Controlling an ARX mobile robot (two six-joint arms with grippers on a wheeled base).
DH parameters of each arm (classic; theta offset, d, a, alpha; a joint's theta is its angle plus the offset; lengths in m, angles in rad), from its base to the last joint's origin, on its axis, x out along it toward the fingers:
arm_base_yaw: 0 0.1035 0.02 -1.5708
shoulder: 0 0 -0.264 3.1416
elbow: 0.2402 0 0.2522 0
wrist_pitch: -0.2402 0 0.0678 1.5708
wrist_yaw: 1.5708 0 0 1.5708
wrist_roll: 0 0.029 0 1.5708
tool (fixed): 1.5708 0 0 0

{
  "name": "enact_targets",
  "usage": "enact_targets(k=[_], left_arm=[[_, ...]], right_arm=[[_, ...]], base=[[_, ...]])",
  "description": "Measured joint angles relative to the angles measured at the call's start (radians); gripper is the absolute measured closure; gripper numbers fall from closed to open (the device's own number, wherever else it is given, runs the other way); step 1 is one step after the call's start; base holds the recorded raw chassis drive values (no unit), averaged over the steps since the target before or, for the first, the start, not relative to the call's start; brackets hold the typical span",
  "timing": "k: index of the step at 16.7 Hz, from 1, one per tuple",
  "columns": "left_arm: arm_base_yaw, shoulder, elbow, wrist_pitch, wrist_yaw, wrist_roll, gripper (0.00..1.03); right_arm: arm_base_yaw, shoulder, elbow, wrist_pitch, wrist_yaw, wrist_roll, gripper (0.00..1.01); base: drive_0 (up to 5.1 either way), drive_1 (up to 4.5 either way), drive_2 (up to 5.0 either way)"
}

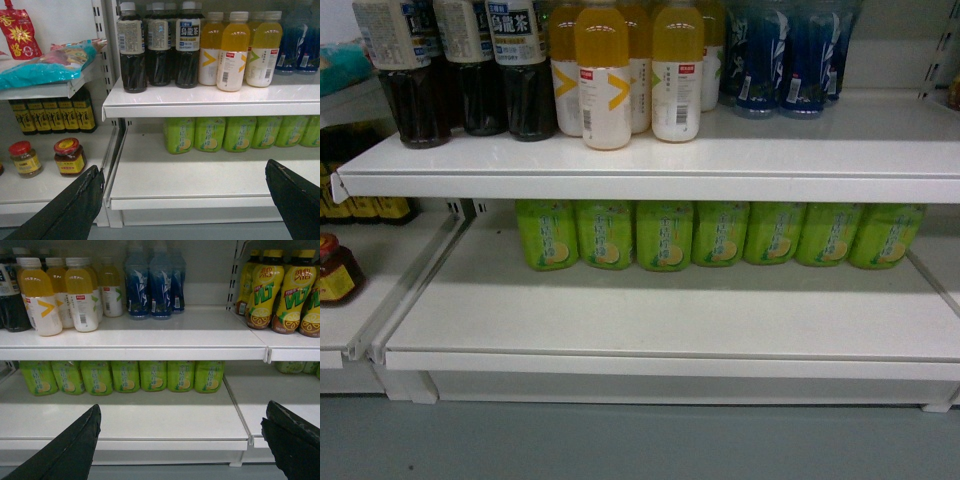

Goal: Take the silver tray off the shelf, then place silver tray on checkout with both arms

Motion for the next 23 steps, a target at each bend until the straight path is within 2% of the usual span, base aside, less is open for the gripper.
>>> enact_targets(k=[23], left_arm=[[0.000, 0.000, 0.000, 0.000, -0.001, 0.000, 0.05]], right_arm=[[0.000, 0.000, 0.000, 0.000, -0.002, -0.001, 0.03]], base=[[0.0, 0.00, 0.0]])
